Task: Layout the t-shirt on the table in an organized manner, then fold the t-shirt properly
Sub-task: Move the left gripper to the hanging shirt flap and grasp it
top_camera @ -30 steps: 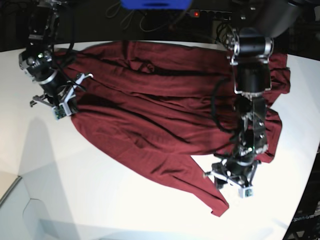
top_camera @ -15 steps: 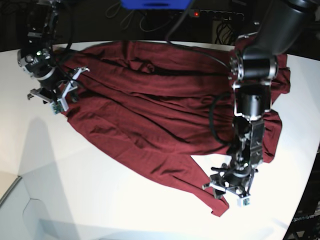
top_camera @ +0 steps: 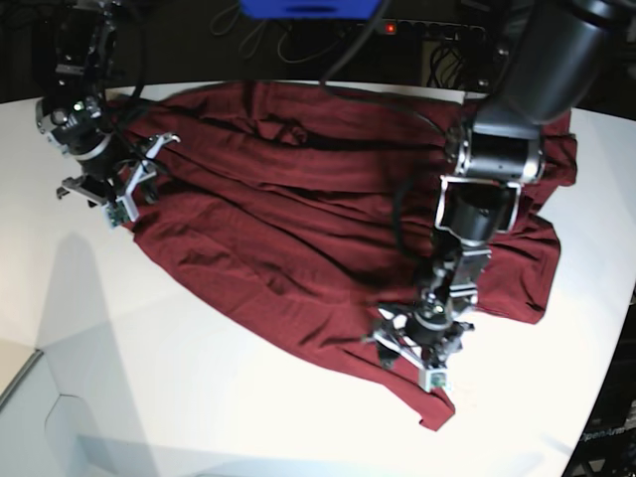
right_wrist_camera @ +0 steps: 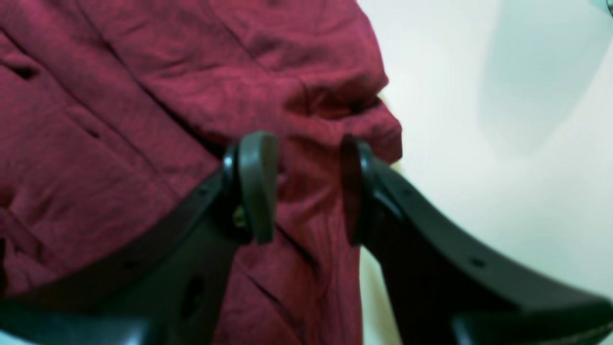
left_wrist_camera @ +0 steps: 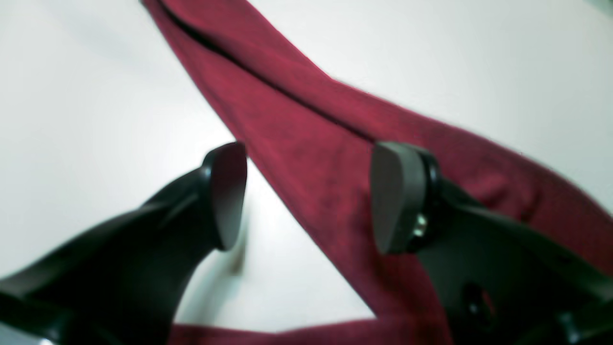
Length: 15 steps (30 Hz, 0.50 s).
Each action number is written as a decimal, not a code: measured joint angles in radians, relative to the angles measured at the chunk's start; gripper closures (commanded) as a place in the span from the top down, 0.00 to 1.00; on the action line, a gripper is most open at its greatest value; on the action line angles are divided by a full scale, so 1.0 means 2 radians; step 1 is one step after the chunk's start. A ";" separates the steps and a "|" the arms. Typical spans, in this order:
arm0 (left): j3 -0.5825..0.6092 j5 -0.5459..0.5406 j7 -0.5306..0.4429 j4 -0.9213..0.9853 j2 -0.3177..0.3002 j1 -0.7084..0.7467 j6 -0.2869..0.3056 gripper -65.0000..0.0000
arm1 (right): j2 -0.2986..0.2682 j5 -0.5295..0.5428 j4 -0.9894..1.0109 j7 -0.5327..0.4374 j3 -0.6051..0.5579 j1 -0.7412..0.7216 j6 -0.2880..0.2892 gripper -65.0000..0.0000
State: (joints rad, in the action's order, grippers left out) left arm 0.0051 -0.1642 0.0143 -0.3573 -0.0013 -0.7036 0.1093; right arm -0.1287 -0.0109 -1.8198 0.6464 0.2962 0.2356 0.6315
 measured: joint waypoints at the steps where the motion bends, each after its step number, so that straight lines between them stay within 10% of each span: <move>1: 0.008 0.000 0.000 0.006 0.003 0.000 0.002 0.60 | 0.000 0.000 0.000 0.000 0.000 0.000 0.000 0.35; 15: 0.121 0.002 -0.009 0.033 0.011 -0.003 0.007 0.60 | 0.001 0.000 0.000 0.001 0.002 0.002 0.000 0.35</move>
State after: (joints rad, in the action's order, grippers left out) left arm 0.2466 -0.1612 -0.0044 -0.2905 0.0208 -0.7097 0.1234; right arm -0.1265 -0.0113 -1.8198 0.6476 0.3008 0.2394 0.6315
